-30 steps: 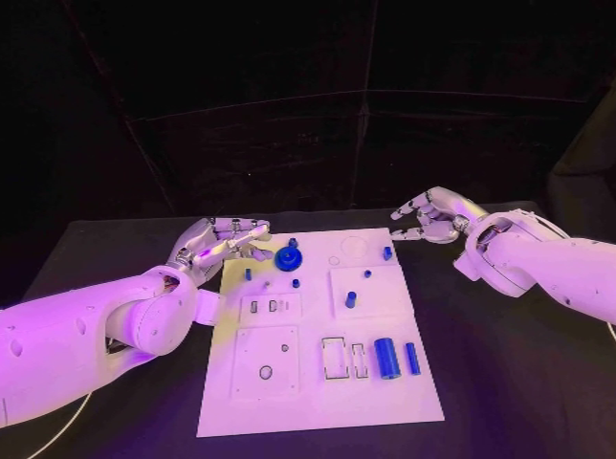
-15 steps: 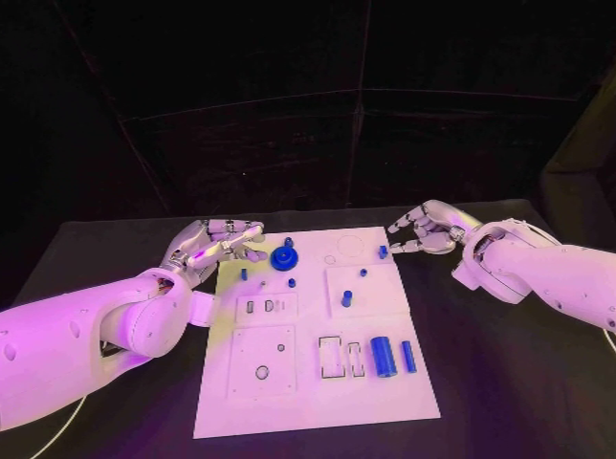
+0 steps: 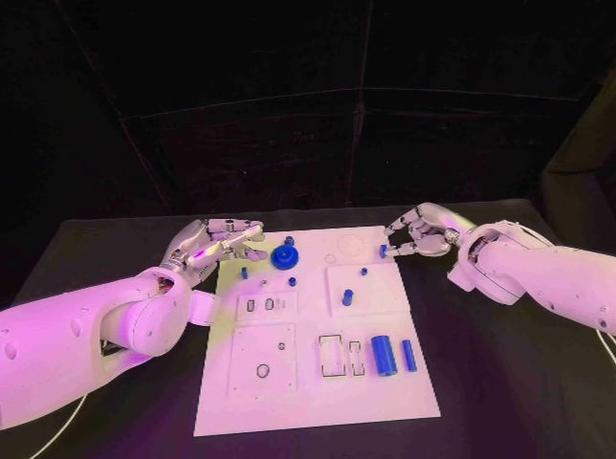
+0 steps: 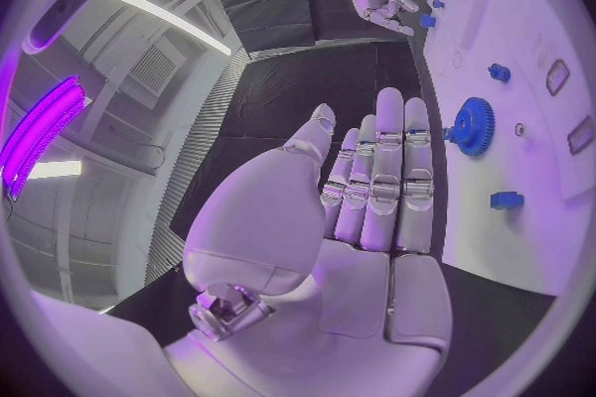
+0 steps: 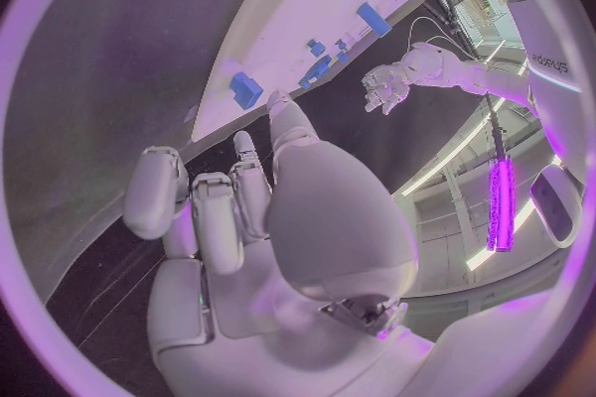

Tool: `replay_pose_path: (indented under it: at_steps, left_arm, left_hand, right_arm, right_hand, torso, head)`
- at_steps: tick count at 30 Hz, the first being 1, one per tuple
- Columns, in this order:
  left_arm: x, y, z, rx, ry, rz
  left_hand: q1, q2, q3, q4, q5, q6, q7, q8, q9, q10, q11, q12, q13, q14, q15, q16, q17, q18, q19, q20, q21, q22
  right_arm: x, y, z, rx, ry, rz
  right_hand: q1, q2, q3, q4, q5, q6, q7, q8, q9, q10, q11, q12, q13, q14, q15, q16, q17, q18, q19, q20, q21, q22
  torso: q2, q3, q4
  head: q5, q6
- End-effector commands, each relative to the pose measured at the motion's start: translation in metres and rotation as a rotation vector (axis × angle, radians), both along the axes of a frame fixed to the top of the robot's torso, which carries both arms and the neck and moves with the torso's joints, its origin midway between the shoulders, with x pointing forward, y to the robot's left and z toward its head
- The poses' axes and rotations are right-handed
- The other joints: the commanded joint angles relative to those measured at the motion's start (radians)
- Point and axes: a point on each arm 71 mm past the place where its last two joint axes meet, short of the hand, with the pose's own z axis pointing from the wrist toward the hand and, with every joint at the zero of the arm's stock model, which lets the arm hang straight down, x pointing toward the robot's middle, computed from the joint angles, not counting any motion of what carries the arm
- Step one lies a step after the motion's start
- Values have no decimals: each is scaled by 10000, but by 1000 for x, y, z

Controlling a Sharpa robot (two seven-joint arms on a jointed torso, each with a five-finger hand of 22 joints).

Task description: Assemble the parts on the task board

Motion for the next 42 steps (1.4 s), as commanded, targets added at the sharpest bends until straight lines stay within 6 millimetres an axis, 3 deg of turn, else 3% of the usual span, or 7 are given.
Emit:
replay_pose_path:
  at_steps: [1, 16, 24, 42]
  left_arm:
    - [0, -2, 1, -67, -74, -120]
    - [0, -1, 1, -51, -93, -73]
    - [0, -1, 1, -48, -87, -71]
    - [0, 0, 1, -55, -73, -90]
  left_hand:
    - [-60, -1, 41, -28, 55, 29, 50, 5, -4, -28, 30, 6, -8, -64, 2, 41, 11, 130, 1, 2, -54, -14]
    - [-63, 7, 60, -41, 54, 34, 48, 6, -4, -23, 28, 8, -7, -69, 0, 45, 25, 132, 1, 2, -56, -15]
    - [-63, 7, 60, -41, 54, 34, 48, 6, -4, -23, 28, 8, -7, -69, 0, 45, 25, 132, 1, 2, -56, -15]
    - [-61, 19, 82, -54, 55, 35, 46, 4, -5, -21, 25, 8, -8, -73, -3, 50, 38, 133, 2, 0, -57, -16]
  right_arm:
    - [0, 4, -2, -177, -19, 425]
    - [3, 10, -8, -417, 14, 530]
    - [4, 11, -9, -493, 34, 523]
    - [7, 10, -12, -849, 85, 432]
  right_hand:
    - [164, 46, 14, -77, -124, 95, -13, -29, 3, -67, -12, -42, 174, 842, -65, -7, 1756, -46, -66, -23, -56, -10]
    - [337, 249, 173, -250, -290, 304, -39, 24, 16, -42, -41, -19, 209, 849, -91, 2, 1787, -50, -49, -43, -50, 11]
    - [453, 451, 408, -400, -587, 565, -74, 75, 22, -7, -75, 18, 256, 855, -119, 10, 1813, -55, -28, -68, -38, 40]
    - [529, 493, 572, -551, -717, 784, -133, 108, 22, 12, -127, 40, 287, 866, -160, 26, 1860, -62, -2, -102, -20, 83]
  torso:
    - [4, -7, -1]
    - [-5, 3, 3]
    - [-2, 7, 4]
    - [-7, 13, 1]
  head:
    - [-23, -6]
    - [30, -41]
    - [24, -58]
    - [25, -92]
